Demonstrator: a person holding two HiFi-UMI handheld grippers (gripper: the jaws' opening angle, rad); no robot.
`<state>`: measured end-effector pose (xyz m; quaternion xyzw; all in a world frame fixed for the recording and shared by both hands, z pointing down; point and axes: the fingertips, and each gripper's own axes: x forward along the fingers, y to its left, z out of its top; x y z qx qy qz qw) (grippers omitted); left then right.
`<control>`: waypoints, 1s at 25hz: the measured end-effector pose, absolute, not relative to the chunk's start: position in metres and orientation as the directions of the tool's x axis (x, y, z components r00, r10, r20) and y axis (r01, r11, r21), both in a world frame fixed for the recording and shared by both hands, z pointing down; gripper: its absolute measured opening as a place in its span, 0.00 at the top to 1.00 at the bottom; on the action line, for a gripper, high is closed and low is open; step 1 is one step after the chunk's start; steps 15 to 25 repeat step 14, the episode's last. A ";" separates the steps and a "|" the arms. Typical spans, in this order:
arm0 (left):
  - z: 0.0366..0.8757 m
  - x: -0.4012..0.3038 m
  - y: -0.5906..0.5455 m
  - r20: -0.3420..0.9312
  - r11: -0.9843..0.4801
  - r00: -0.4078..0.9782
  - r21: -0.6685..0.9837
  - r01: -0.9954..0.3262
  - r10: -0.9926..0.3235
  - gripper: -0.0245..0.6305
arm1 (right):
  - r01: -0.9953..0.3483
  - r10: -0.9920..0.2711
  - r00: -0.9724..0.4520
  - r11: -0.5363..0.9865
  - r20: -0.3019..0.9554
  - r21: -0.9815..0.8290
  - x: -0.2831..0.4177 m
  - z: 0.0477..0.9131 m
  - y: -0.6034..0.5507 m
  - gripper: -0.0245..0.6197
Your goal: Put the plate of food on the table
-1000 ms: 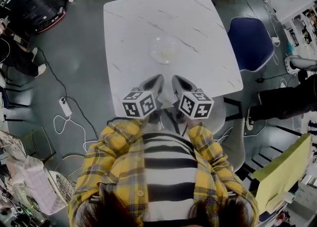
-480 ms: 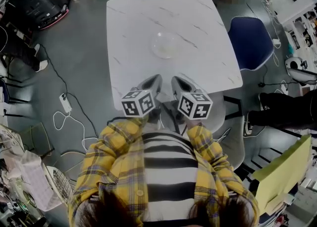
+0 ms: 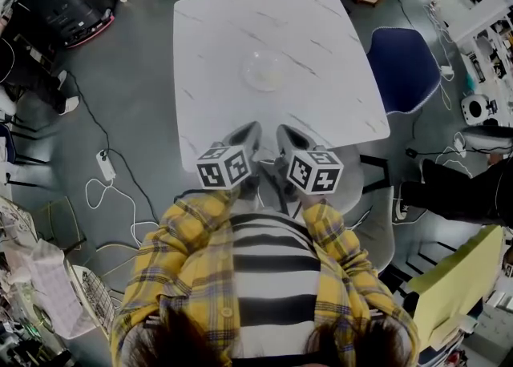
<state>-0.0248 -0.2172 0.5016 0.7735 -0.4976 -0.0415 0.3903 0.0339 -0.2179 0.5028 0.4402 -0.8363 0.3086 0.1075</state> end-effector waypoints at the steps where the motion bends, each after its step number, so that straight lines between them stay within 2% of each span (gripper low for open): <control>1: 0.501 -0.025 -0.218 0.324 -0.199 0.499 0.644 -0.739 -0.804 0.97 | -0.802 -0.670 -0.590 0.423 0.450 -0.421 0.035 0.502 -0.217 0.96; 25: 0.501 -0.021 -0.218 0.337 -0.181 0.489 0.644 -0.743 -0.805 0.97 | -0.794 -0.666 -0.602 0.442 0.441 -0.416 0.037 0.496 -0.210 0.96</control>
